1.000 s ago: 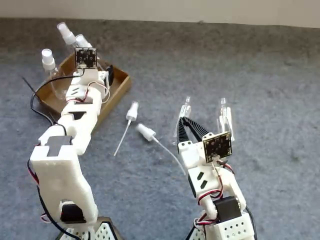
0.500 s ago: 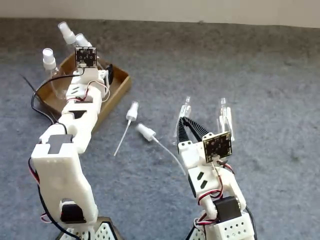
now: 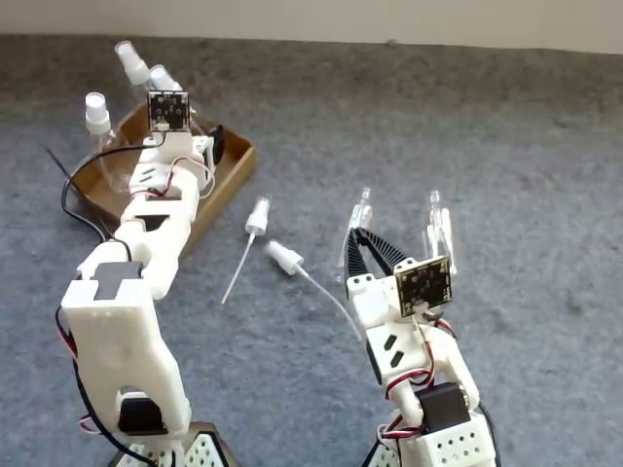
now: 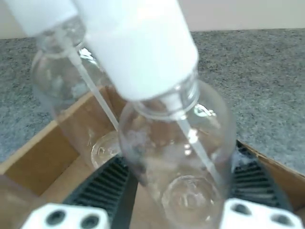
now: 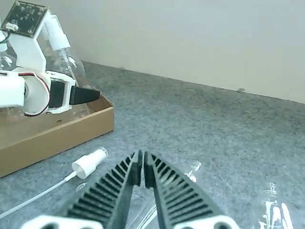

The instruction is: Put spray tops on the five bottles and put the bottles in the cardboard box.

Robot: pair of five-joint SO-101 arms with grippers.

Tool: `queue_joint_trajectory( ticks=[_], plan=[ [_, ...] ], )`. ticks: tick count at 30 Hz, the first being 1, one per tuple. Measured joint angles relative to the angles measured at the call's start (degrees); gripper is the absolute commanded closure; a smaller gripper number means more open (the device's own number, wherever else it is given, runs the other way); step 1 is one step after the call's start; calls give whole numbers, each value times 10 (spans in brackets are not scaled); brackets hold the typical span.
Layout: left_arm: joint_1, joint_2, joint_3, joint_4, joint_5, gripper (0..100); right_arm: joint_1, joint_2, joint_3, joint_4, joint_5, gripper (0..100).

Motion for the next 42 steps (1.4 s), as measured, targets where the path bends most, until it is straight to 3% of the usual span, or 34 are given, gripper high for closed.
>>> queue_joint_trajectory(
  ticks=[5, 10, 42],
  plan=[
    [0, 0, 0, 0, 0, 731, 0, 0, 0, 0, 0, 993],
    [0, 0, 0, 0, 0, 648, 0, 0, 0, 0, 0, 993],
    [0, 0, 8, -1, 0, 644, 0, 0, 0, 0, 0, 993]
  ],
)
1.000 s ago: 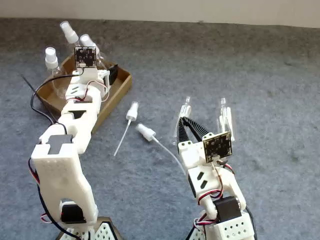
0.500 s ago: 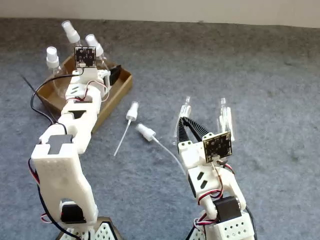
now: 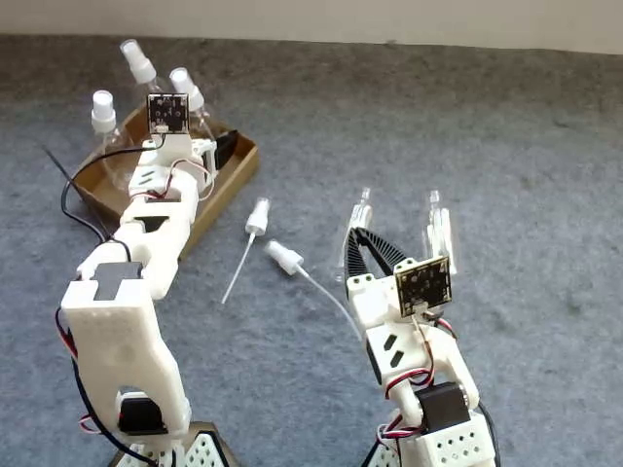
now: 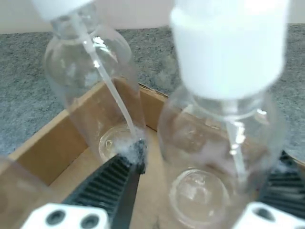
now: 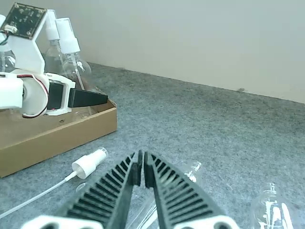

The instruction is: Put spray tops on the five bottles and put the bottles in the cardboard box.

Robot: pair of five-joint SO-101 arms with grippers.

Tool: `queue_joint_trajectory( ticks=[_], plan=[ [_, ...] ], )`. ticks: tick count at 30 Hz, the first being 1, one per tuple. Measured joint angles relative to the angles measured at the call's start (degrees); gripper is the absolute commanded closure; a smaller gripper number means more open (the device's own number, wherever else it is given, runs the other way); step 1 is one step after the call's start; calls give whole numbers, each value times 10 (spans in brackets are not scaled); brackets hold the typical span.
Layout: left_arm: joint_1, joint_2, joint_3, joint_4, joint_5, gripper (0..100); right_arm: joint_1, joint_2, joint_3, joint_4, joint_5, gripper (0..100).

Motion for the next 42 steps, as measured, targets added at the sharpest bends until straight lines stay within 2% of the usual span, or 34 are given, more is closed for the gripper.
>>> queue_joint_trajectory(
  ticks=[9, 20, 23, 36, 39, 42],
  plan=[
    [0, -1, 24, 0, 0, 644, 0, 0, 0, 0, 0, 993],
    [2, -69, 84, 0, 0, 644, 0, 0, 0, 0, 0, 993],
    [2, -83, 98, 0, -27, 644, 0, 0, 0, 0, 0, 993],
    [6, -240, 238, 0, -48, 644, 0, 0, 0, 0, 0, 993],
    [6, -287, 253, 33, -48, 646, 0, 0, 0, 0, 0, 993],
    [6, -337, 256, 113, -48, 649, 0, 0, 0, 0, 0, 993]
  ],
)
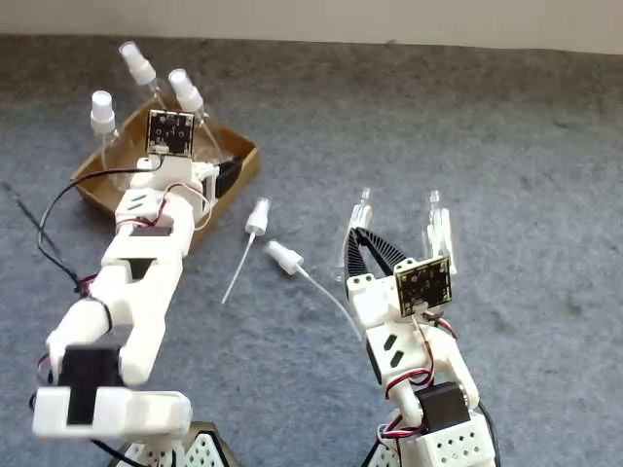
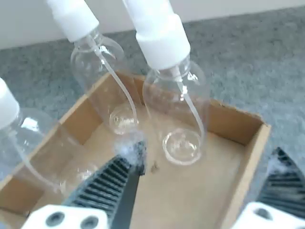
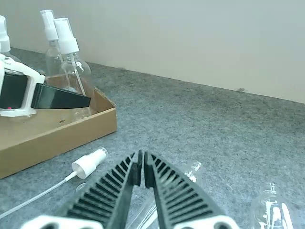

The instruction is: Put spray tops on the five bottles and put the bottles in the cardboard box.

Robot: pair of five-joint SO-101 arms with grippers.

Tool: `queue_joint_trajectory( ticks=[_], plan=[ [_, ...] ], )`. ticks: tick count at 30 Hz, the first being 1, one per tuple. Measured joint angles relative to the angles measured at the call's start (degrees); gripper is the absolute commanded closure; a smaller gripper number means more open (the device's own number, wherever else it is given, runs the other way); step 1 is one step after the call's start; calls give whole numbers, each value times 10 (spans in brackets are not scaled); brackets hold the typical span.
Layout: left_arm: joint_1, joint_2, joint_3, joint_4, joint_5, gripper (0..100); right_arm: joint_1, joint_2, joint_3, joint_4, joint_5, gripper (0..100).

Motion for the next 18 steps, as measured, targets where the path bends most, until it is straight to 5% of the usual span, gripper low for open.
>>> queue_joint_trajectory(
  ticks=[18],
  plan=[
    [64, -328, 0, 447, 0, 649, 73, 0, 3, 28, 0, 993]
  ],
)
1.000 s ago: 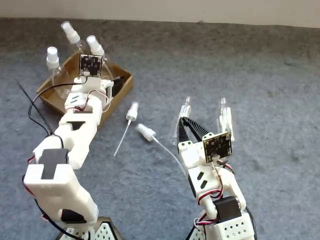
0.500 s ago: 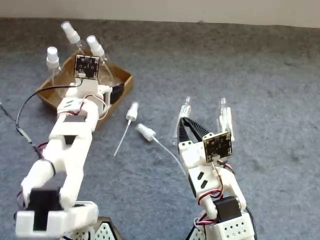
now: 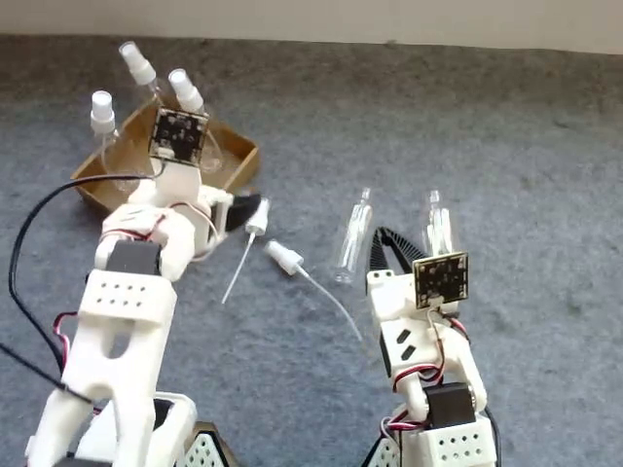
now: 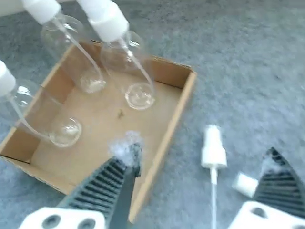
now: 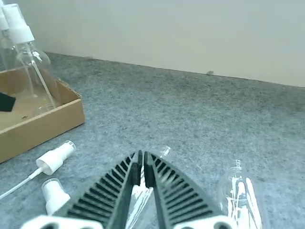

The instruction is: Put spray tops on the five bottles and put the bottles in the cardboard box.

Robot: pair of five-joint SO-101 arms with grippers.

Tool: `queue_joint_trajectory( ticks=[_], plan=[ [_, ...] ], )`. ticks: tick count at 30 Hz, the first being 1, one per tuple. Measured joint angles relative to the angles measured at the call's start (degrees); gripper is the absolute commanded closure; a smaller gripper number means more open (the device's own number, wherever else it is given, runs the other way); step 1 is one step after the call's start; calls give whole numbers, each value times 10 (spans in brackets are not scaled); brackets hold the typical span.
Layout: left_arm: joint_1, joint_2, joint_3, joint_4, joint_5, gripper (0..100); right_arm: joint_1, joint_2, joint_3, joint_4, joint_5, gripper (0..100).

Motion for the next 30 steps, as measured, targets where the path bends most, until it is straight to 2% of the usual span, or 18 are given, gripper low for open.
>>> queue_joint_trajectory(
  ticks=[8, 12, 17, 24, 30],
  plan=[
    [65, -82, 0, 149, 0, 667, 11, 0, 0, 1, 0, 993],
    [113, -95, 0, 206, 0, 814, 9, 0, 0, 1, 0, 993],
    [175, -95, 0, 221, 0, 990, 17, 0, 0, 1, 0, 993],
    [234, -95, 0, 221, 0, 978, 82, 0, 0, 1, 0, 993],
    [236, -95, 0, 221, 0, 973, 162, 0, 0, 1, 0, 993]
  ],
)
